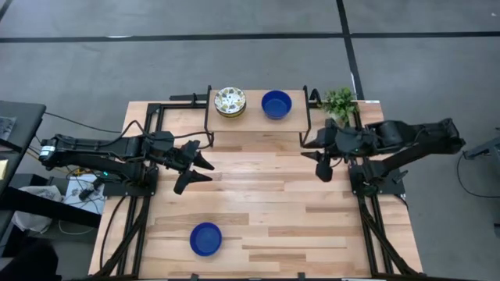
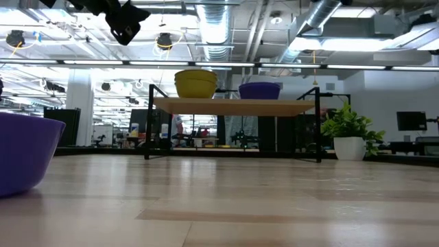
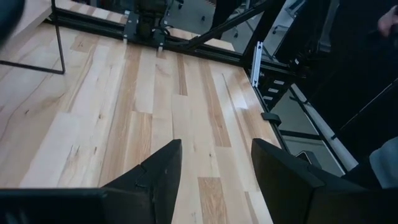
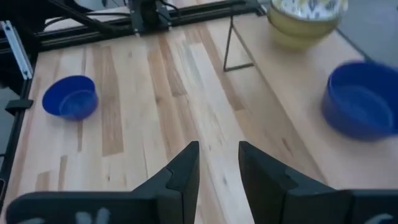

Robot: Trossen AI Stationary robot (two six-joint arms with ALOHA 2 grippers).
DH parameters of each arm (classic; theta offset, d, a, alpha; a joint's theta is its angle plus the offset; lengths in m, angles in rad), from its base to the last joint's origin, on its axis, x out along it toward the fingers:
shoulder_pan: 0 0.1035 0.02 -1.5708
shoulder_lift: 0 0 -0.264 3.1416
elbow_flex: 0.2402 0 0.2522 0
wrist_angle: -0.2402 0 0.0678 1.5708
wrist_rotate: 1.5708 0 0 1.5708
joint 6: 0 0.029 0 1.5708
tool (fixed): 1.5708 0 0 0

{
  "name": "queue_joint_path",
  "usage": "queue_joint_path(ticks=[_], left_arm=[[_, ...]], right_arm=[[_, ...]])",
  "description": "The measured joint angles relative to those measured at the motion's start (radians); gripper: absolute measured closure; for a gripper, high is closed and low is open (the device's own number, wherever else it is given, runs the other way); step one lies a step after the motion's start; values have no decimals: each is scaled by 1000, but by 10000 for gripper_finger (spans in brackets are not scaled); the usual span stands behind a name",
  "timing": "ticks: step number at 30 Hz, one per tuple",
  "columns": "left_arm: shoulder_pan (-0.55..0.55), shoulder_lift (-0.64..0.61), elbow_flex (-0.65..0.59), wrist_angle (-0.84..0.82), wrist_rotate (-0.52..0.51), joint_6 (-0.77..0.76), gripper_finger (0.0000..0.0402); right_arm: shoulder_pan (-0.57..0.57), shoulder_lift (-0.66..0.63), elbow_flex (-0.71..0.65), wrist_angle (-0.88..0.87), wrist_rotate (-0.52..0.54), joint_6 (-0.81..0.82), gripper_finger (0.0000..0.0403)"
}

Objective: Pick & Place Mini bowls
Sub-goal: Stack the blue bowl on top of the blue bowls on the shelf

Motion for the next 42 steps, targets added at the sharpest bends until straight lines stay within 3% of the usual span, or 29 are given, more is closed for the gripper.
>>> queue_joint_path(ticks=[9,23,28,37,42], left_arm=[[0,0,0,17,0,0,209],[0,0,0,57,-8,0,209],[0,0,0,62,-8,0,209],[0,20,0,77,-75,0,209],[0,55,0,81,-76,0,209]], right_arm=[[38,-198,-320,301,-31,36,301],[110,-564,-641,593,-55,80,301],[120,-697,-777,773,-49,81,301],[119,-771,-975,874,-45,225,301],[119,-776,-1057,897,48,281,301]])
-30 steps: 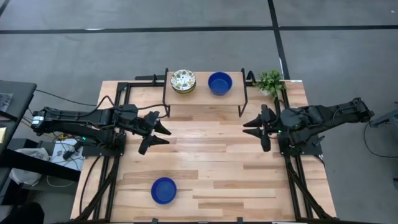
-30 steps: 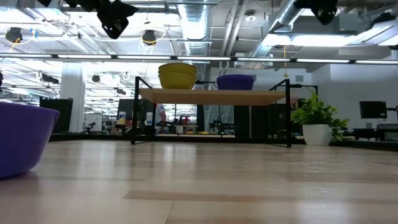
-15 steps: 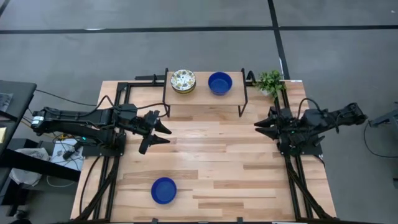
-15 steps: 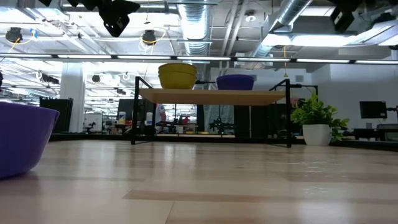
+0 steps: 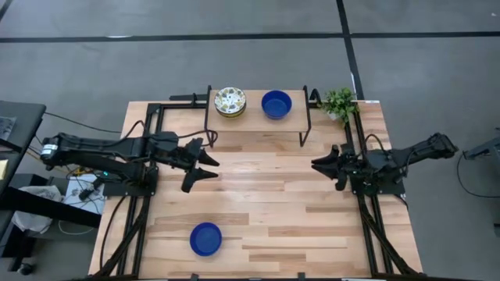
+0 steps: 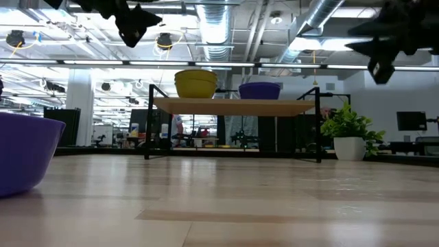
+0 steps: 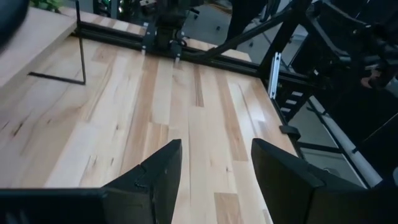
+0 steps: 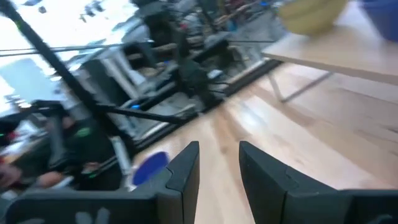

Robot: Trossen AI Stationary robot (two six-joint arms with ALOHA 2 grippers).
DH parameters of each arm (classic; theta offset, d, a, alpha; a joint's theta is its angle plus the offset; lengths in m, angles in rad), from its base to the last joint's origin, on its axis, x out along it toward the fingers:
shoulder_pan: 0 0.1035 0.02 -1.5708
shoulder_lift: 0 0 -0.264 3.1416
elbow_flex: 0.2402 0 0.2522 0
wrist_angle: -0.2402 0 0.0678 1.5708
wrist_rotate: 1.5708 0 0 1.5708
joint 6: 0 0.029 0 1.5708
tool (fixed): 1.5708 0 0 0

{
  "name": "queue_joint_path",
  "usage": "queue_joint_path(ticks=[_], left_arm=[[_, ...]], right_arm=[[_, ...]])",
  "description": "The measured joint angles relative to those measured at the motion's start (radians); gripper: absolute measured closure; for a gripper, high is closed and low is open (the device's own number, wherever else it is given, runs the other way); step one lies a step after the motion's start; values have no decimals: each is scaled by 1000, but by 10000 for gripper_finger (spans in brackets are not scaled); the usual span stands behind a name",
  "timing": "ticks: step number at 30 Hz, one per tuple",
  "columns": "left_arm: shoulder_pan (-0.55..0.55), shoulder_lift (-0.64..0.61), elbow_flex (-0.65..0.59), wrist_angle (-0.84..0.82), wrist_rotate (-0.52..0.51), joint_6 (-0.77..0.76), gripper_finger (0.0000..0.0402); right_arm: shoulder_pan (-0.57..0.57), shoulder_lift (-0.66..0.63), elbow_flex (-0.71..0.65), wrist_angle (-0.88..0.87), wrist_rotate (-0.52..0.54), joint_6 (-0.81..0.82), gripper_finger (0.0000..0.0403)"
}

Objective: Pick & Place Mini bowls
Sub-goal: Stack the blue bowl on top of the blue bowls on the shelf

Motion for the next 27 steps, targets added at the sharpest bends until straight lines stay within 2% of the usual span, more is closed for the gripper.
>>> queue_joint_path(ticks=[8,14,27], left_arm=[[0,28,0,6,-7,-1,209],[0,28,0,4,-44,-97,211],[-62,28,0,-101,72,-105,239]], right_arm=[[0,-84,-38,46,37,-71,301],[0,-186,-38,24,83,-135,301],[0,-268,-38,-22,75,-102,301]])
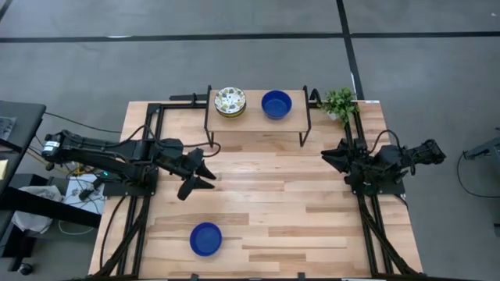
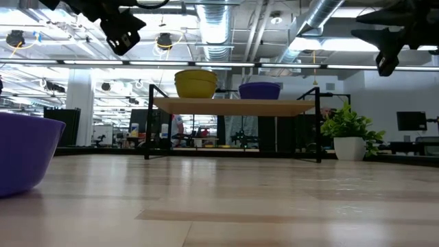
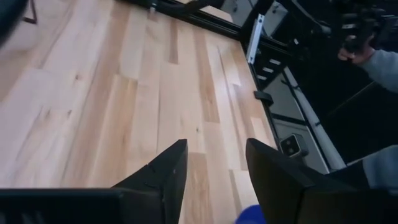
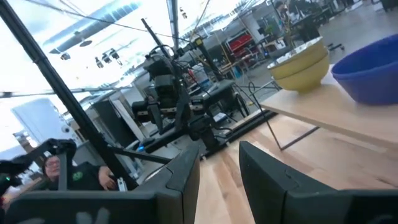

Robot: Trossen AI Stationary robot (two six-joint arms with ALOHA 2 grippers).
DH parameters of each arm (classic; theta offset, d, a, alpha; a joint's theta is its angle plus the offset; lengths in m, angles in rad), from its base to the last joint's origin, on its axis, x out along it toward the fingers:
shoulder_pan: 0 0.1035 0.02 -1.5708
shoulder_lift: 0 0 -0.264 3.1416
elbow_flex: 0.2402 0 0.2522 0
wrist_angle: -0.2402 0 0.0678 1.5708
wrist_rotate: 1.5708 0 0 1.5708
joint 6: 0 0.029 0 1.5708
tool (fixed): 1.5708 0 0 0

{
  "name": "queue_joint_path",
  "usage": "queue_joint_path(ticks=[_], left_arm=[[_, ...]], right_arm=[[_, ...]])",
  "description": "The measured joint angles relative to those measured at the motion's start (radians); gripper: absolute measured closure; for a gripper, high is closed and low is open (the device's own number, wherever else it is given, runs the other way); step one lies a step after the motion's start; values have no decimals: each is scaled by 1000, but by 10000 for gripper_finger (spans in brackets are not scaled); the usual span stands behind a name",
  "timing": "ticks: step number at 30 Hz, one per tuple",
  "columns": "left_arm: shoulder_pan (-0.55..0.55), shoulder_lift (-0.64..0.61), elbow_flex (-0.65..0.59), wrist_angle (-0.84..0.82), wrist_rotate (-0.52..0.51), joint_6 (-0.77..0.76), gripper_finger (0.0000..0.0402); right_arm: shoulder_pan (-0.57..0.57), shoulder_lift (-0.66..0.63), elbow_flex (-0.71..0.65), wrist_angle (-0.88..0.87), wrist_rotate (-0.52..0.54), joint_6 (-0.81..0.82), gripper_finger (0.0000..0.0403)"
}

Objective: Pick & Place Mini bowls
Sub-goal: Stack the blue bowl on top of the blue bowls on the shelf

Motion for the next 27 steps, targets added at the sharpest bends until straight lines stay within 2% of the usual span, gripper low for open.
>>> queue_joint_path(ticks=[15,20,27], left_arm=[[-10,0,0,5,14,0,242],[-62,0,0,6,15,-14,241],[-177,65,34,-56,15,-162,242]], right_arm=[[0,3,0,-8,-4,14,301],[0,3,0,-11,-31,14,301],[0,3,0,-10,-80,19,301]])
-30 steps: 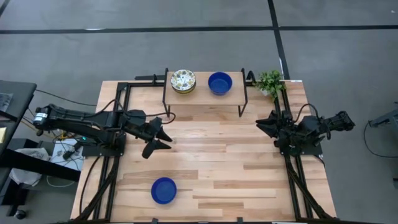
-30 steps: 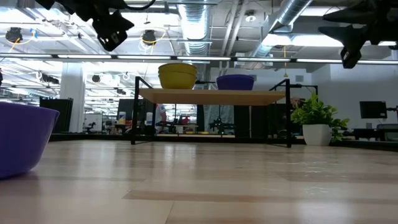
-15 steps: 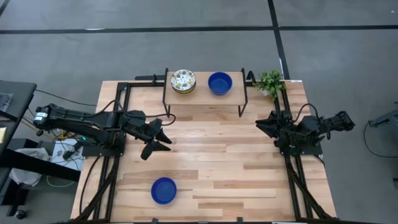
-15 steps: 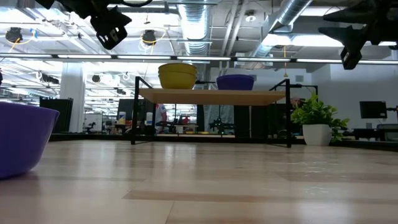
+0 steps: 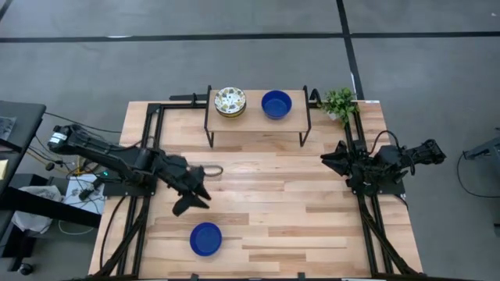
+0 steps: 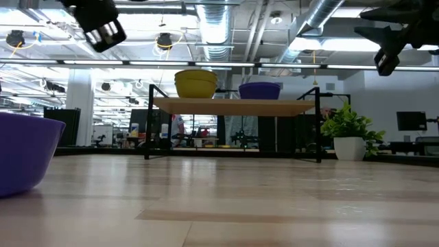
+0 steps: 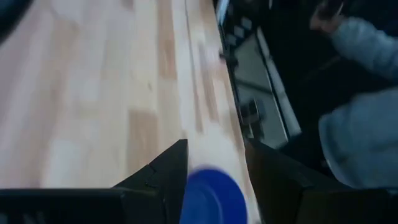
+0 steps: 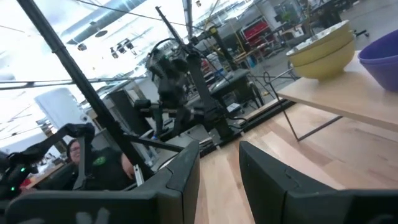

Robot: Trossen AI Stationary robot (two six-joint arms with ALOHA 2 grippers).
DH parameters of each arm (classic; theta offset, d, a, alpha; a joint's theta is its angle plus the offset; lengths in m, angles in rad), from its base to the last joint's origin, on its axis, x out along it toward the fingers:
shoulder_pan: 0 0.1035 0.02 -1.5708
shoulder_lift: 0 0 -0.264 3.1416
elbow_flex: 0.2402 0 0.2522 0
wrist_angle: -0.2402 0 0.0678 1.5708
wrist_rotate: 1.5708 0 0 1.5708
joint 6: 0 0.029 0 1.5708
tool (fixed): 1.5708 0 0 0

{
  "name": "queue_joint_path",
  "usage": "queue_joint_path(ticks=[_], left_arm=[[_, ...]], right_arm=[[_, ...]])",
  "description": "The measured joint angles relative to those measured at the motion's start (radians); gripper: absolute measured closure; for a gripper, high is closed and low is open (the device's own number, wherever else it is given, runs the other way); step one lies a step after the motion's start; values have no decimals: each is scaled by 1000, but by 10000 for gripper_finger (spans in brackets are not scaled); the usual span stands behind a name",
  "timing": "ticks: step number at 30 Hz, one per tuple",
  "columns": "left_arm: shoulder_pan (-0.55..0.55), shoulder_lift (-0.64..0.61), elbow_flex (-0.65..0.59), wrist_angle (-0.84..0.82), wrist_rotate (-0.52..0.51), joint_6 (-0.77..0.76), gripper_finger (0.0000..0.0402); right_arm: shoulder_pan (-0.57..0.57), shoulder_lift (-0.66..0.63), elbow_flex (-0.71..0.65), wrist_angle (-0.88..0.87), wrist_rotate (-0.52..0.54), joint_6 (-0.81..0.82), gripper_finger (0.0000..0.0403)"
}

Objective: Pick & Place Mini bowls
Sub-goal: Stack the blue bowl on top of the blue bowls on the shelf

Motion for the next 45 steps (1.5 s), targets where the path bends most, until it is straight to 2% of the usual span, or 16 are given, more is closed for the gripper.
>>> queue_joint_path(ticks=[10,17,25,31,45], left_arm=[[-227,210,121,-101,0,-203,242],[-371,313,164,-99,0,-391,242],[-473,426,176,-32,-1,-594,242],[-501,483,176,67,-4,-701,240],[-468,478,176,116,-16,-699,242]], right_arm=[[0,0,0,2,-3,2,301],[0,0,0,2,-2,2,301],[0,0,0,-3,-2,2,301],[0,0,0,-21,0,2,301],[0,0,0,-36,0,2,301]])
